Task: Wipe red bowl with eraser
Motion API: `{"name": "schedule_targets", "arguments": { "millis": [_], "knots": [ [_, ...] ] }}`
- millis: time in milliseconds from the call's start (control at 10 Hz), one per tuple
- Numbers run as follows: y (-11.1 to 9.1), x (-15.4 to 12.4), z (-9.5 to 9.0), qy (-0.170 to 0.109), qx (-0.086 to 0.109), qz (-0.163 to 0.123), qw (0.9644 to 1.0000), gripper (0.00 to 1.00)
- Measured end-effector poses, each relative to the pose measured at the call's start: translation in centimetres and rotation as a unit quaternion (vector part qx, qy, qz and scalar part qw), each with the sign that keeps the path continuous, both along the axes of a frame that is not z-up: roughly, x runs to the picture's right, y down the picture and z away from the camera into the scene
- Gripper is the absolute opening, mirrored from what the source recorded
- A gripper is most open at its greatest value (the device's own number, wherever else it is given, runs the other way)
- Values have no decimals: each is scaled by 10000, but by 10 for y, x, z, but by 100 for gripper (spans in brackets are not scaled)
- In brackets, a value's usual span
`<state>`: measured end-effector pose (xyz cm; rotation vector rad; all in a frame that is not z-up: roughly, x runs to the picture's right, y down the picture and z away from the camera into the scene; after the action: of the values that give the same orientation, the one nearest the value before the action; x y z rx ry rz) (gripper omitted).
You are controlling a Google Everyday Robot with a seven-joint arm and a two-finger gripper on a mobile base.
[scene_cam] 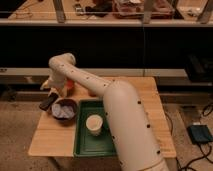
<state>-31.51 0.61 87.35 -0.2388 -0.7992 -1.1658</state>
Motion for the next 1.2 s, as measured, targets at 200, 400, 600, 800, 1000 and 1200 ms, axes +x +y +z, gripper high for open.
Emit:
{"name": "schedule_targets", "arguments": {
  "millis": [200,400,600,800,1000,1200],
  "knots": [
    [3,-6,1,19,0,-162,9999,72],
    [8,-13,5,20,-31,-303,9995,52],
    [14,-19,9,15,-62,-440,9990,34],
    [17,-22,11,11,-63,-511,9987,33],
    [22,-23,15,57,-77,-601,9981,53],
    [21,-16,14,135,-21,-548,9984,72]
  ]
}}
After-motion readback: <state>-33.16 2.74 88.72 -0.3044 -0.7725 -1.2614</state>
